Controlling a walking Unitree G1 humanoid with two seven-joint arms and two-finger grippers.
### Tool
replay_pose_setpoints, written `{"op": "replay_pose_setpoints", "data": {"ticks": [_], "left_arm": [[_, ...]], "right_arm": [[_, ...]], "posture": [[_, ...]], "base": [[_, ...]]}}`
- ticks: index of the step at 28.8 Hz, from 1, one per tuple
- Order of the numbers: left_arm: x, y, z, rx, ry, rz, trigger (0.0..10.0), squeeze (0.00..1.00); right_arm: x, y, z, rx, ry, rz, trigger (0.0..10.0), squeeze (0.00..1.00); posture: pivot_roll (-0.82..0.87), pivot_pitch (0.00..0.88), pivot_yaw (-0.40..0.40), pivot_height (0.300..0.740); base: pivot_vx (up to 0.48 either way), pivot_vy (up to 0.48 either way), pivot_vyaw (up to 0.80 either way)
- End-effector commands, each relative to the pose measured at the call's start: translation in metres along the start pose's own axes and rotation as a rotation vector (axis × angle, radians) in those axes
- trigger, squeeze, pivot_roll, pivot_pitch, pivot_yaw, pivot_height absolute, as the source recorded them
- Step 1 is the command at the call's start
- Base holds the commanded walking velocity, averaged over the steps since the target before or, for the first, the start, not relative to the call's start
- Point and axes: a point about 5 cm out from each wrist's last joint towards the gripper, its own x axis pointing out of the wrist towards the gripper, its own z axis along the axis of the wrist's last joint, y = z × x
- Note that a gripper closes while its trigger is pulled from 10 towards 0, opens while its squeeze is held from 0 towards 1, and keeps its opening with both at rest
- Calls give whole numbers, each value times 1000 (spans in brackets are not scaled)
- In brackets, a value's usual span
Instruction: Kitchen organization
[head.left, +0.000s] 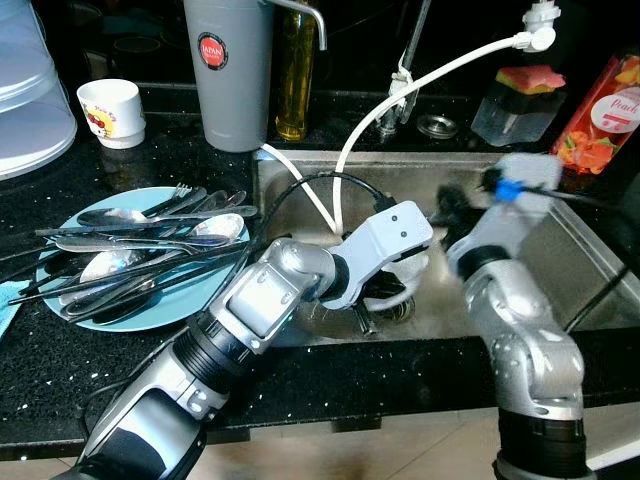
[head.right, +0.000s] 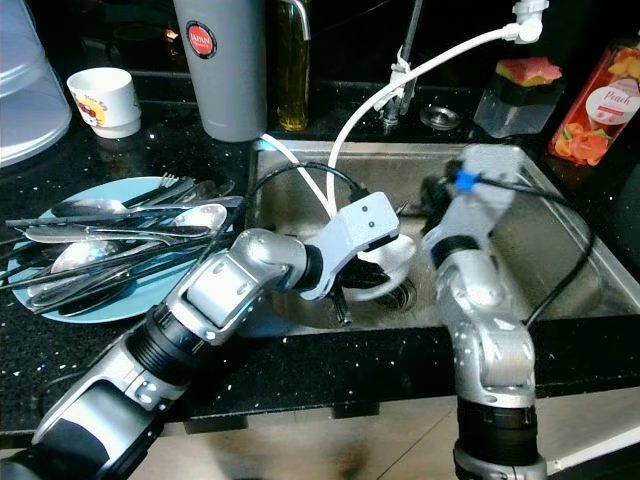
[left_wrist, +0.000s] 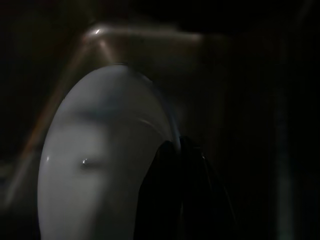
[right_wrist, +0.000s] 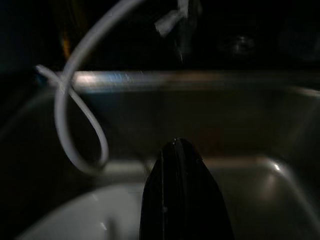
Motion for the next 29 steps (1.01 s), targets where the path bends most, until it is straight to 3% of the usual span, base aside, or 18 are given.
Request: {"op": "replay_pose_setpoints", "data": {"ticks": [1,4,5,6,10,12,13,14,19,22,24,26,27,29], "left_arm": [[3,-1,4,17,-3,2,10000,263],[4,0,2,13,5,21,10000,318],[5,0,2,10,7,29,10000,471],[5,2,1,7,11,44,10000,1000],[5,4,0,1,9,69,10000,1000],[2,9,9,-12,-61,115,10000,1000],[-3,13,21,-17,-138,150,10000,420],[-17,24,41,0,-269,253,10000,0],[-28,31,51,9,-305,310,10000,0],[-53,36,66,61,-344,331,10000,0],[-72,34,77,149,-367,318,10000,0],[-72,34,77,149,-367,318,10000,0],[-87,38,84,194,-383,354,10000,0],[-87,38,84,194,-383,354,10000,0]], "right_arm": [[-1,-3,-7,-9,50,-8,10000,0],[-2,-9,-14,-1,123,-26,10000,0],[-2,-11,-17,1,147,-34,10000,0],[-3,-12,-18,10,155,-34,10000,0],[-3,-12,-17,24,151,-28,10000,0],[-3,-11,-13,32,123,-25,10000,0],[-2,-11,-9,35,103,-26,10000,0],[-2,-11,-4,36,69,-28,10000,0],[-2,-10,0,39,53,-22,10000,0],[-3,-6,6,33,27,23,10000,0],[-4,-1,10,26,1,77,10000,0],[-4,-1,10,26,1,77,10000,0],[-6,5,16,28,-30,131,10000,0],[-6,5,16,28,-30,131,10000,0]], "posture": [[209,63,-60,740],[205,70,-62,740],[206,72,-62,740],[206,72,-62,740],[203,77,-62,740],[205,79,-62,740],[205,84,-62,740],[205,85,-62,740],[206,86,-61,740],[212,90,-64,740],[218,93,-64,740],[218,93,-64,740],[220,94,-65,740],[220,94,-65,740]], "base": [[0,0,0],[0,0,0],[0,0,0],[0,0,0],[0,0,0],[0,0,0],[0,0,0],[0,0,0],[0,0,0],[0,0,0],[0,0,0],[0,0,0],[0,0,0],[0,0,0]]}}
